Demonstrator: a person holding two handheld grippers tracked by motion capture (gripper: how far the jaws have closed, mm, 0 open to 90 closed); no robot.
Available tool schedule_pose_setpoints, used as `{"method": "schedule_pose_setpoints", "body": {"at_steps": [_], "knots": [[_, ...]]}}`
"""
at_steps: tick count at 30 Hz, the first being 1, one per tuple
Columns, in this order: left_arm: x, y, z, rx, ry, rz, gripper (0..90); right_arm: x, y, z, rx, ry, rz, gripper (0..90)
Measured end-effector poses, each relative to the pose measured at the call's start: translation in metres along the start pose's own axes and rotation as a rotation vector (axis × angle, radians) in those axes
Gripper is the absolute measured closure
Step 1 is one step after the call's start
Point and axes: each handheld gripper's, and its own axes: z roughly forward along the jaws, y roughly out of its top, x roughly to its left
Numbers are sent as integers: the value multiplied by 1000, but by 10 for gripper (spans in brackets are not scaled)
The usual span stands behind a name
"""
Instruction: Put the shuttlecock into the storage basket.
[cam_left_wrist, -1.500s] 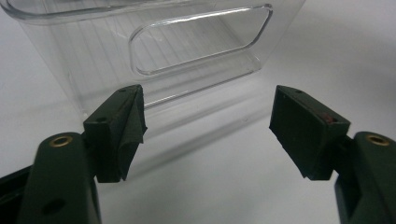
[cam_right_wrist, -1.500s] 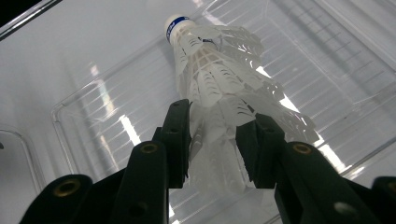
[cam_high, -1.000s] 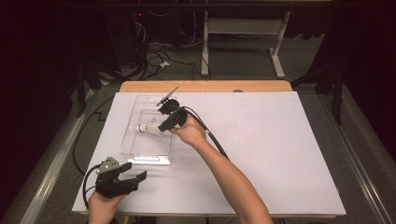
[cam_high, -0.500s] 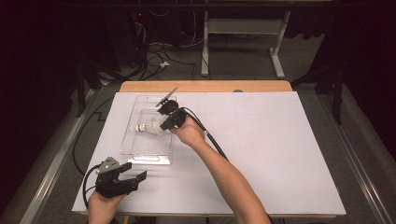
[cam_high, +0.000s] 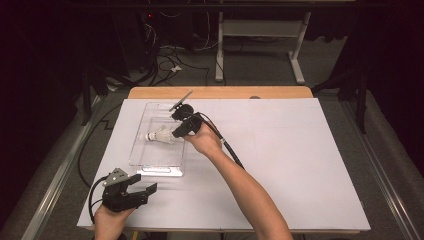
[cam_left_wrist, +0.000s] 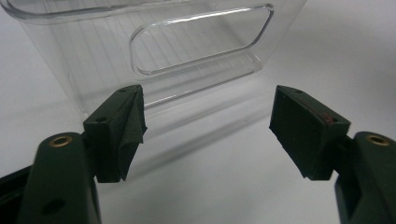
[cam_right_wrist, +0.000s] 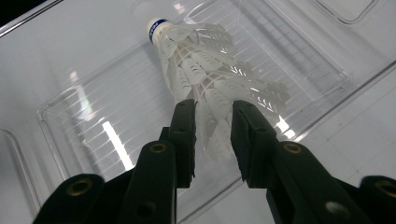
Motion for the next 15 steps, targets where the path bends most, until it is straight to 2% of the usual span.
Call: {"method": "schedule_pose_setpoints", "body": {"at_steps": [15], "knots": [[0, 0, 0, 1, 1, 2, 275, 0, -4, -10, -33, 4, 0, 681]]}}
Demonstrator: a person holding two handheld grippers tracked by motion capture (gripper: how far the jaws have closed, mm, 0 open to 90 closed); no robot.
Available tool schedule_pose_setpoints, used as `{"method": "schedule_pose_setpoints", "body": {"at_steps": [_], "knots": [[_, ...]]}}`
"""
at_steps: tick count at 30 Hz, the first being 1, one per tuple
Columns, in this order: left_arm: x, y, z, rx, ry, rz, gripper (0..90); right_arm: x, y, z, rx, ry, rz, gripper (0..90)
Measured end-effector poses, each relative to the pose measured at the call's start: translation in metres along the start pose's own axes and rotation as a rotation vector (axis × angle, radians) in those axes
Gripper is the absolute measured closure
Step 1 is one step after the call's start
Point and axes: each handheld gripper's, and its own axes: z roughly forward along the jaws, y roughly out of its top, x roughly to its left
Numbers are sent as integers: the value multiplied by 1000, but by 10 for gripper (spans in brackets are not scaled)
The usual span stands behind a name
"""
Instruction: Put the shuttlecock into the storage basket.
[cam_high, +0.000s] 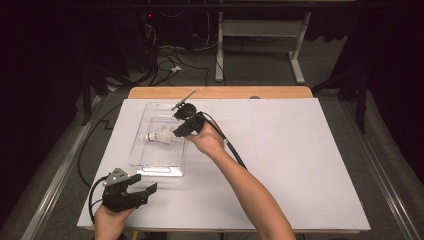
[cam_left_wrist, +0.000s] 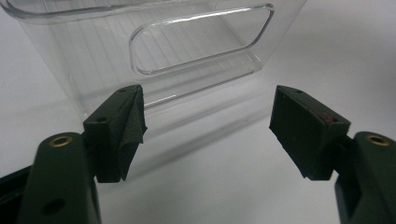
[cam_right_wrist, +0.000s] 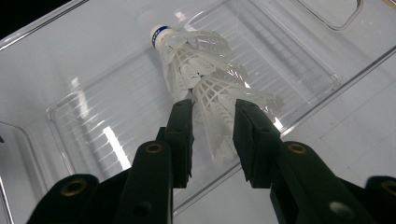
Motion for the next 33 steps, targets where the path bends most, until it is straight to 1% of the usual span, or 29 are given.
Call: {"method": "schedule_pose_setpoints", "body": {"at_steps": [1, 3, 4, 5, 8, 9, 10, 13, 15, 19, 22, 25, 27, 28, 33], "knots": [[0, 0, 0, -1, 0, -1, 275, 0, 0, -1, -3, 2, 6, 674], [0, 0, 0, -1, 1, -1, 275, 0, -1, -1, -11, 4, -1, 660], [0, 0, 0, -2, 1, -1, 275, 1, -1, -2, -14, 6, 16, 653], [0, 0, 0, -2, 1, -1, 275, 0, -2, -2, -18, 6, 10, 651], [0, 0, 0, -2, 1, -1, 275, 0, -3, -5, -24, 7, 11, 644], [0, 0, 0, -2, 1, -1, 275, -1, -4, -5, -34, 10, 4, 639], [0, 0, 0, -2, 1, -1, 275, -1, -4, -6, -32, 10, 12, 634], [0, 0, 0, -2, 1, -2, 275, -2, -7, -10, -48, 15, 23, 612], [0, 0, 0, -1, -1, -4, 275, -3, -8, -12, -54, 4, 22, 594], [0, 0, 0, -2, -2, -7, 275, -6, -11, -15, -58, 0, 31, 568], [0, 0, 0, -2, -1, -6, 275, -7, -13, -17, -62, -2, 32, 559], [0, 0, 0, -2, 0, -7, 275, -8, -14, -19, -78, -2, 49, 561], [0, 0, 1, -1, 0, -7, 275, -8, -14, -20, -79, -7, 40, 560], [0, 0, 0, -2, 0, -6, 275, -7, -14, -20, -80, -7, 48, 560], [1, 0, 0, -2, 0, -8, 275, -9, -18, -22, -93, -9, 44, 558]]}}
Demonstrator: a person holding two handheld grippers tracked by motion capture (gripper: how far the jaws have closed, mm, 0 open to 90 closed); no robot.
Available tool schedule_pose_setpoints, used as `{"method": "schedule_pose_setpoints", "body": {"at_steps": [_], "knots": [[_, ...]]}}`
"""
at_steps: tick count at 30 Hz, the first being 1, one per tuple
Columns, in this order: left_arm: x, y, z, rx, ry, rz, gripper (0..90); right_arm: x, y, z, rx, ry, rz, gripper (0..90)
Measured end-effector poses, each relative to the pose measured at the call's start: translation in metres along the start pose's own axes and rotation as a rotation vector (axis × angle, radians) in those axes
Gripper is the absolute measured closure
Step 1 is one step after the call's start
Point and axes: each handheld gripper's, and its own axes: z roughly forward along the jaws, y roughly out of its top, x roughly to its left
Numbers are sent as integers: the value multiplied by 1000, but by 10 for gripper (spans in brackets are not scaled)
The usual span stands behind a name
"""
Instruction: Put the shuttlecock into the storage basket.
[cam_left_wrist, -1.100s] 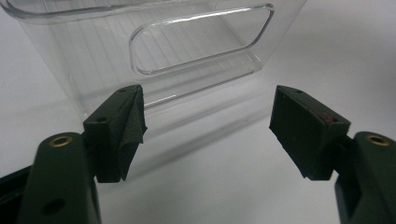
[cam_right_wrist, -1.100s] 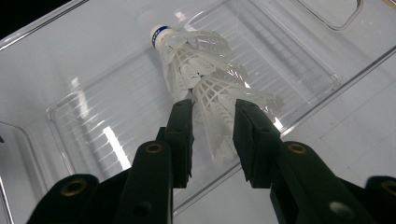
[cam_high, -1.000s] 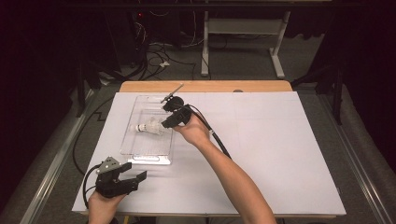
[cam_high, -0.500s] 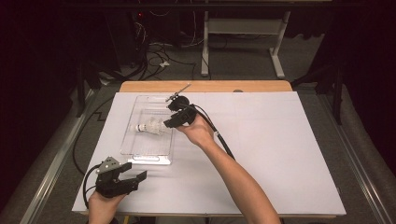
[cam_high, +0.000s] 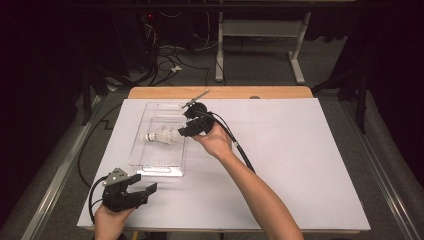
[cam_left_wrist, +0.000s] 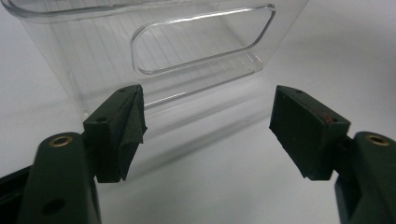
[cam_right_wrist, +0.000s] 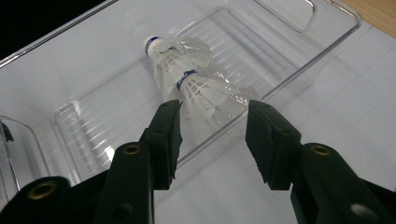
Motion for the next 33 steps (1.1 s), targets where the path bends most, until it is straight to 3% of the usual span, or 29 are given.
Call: {"method": "schedule_pose_setpoints", "body": {"at_steps": [13, 33], "knots": [[0, 0, 0, 2, 0, -2, 275, -12, -14, -13, -26, -34, 17, 557], [1, 0, 1, 2, 2, -7, 275, -25, -30, -27, -35, -42, 32, 560]]}}
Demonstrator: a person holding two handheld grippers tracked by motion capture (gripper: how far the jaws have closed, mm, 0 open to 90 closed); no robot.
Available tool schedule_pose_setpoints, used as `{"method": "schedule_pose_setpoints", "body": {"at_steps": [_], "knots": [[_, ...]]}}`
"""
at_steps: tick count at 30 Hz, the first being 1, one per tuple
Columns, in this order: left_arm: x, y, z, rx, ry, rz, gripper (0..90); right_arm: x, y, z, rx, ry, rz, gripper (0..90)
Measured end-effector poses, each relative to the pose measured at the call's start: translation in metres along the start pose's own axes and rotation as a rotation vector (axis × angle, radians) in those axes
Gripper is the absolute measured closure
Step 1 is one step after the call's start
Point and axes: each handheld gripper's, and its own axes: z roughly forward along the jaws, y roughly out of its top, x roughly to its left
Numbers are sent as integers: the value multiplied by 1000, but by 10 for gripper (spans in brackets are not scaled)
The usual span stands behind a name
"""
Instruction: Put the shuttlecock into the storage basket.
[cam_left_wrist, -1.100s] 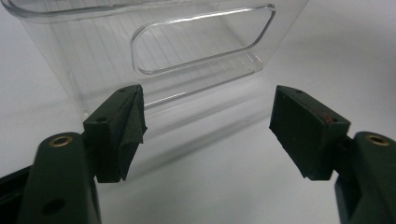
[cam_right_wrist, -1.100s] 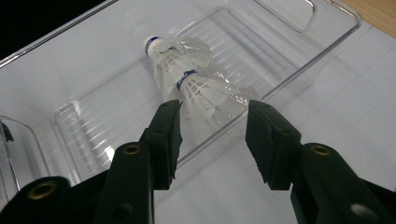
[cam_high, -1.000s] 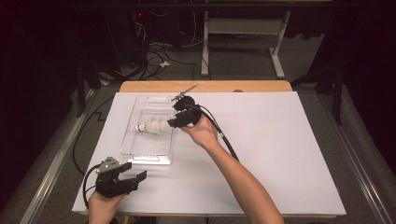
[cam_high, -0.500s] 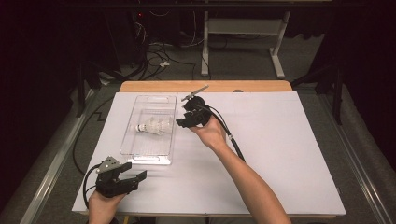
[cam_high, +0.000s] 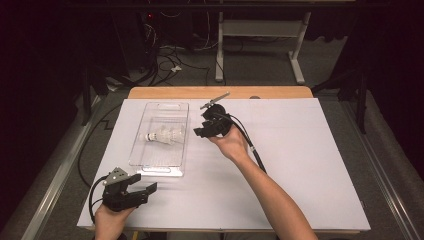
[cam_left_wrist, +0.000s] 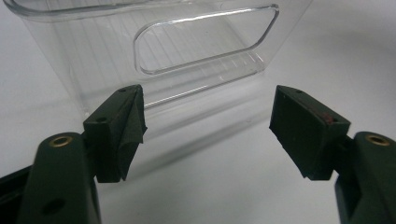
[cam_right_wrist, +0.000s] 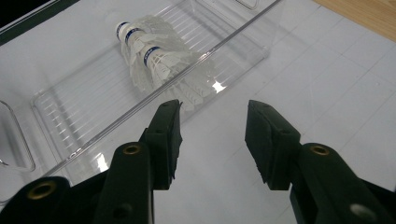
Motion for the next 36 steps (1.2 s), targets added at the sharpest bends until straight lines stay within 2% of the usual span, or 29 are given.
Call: {"method": "schedule_pose_setpoints", "body": {"at_steps": [7, 23, 36], "knots": [[0, 0, 0, -1, 0, -2, 275, -3, -6, -2, 5, -2, 16, 561], [0, 0, 0, 0, -1, -3, 275, -11, -16, -8, 8, -10, 18, 563], [1, 0, 0, -3, -2, -13, 275, -18, -25, -15, 6, -12, 44, 564]]}}
